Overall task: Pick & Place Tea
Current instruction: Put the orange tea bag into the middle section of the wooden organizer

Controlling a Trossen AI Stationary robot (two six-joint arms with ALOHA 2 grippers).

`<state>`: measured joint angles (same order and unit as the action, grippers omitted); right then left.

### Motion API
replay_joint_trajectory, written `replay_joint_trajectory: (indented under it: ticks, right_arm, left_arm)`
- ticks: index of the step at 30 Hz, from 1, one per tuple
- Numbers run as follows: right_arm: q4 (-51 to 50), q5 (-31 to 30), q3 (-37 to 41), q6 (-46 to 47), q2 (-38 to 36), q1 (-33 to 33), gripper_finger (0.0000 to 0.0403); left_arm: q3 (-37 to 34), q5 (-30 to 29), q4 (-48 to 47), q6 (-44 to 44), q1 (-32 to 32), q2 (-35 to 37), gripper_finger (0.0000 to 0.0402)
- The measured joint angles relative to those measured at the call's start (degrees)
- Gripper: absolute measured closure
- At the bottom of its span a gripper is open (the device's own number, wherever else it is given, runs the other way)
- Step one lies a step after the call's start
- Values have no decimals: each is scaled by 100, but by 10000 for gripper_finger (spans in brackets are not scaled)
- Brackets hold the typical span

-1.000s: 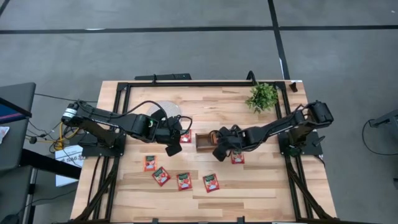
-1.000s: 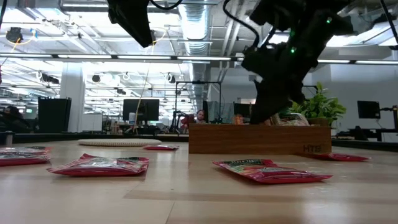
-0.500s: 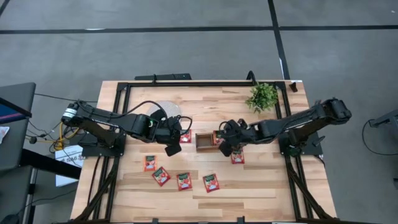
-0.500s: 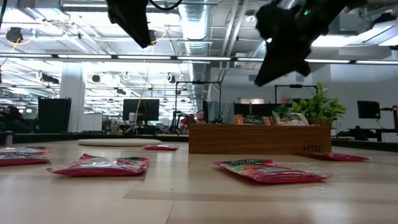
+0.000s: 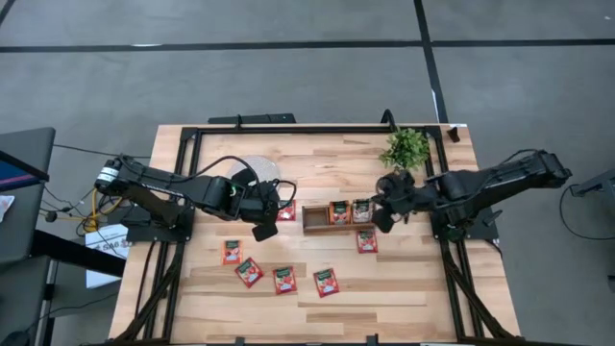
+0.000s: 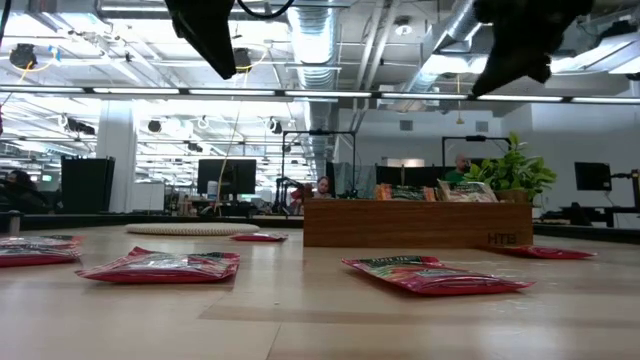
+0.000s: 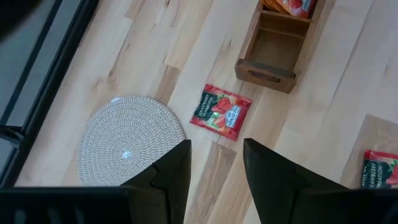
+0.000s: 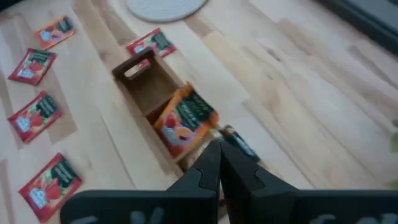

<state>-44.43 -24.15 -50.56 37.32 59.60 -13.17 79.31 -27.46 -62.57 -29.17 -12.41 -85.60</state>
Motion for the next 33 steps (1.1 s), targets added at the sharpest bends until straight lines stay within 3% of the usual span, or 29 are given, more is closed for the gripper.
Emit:
replay_joint_trajectory:
  ticks: [6,10,15,19,33]
  right_arm:
    - [70,-107,795,654,-910,-23,403]
    - [435,-143,1405,1105,-1595,-105,403]
    - [1398,-181,2065,881,-2329,-341,403]
    - [1754,-336,2476,727,-2923,-499,403]
    - [2613,-696,3403,373,-4780,-859,403]
  left_arm:
    - [-375,241,-13,-57,-1,0,261]
    - [-1008,851,-30,-333,1,0,261]
    - [-1811,1601,-41,-530,-2,-4,261]
    - [-2273,1837,-2,-517,-1,-4,261]
    - [-3119,3500,792,267,-3,-2,261]
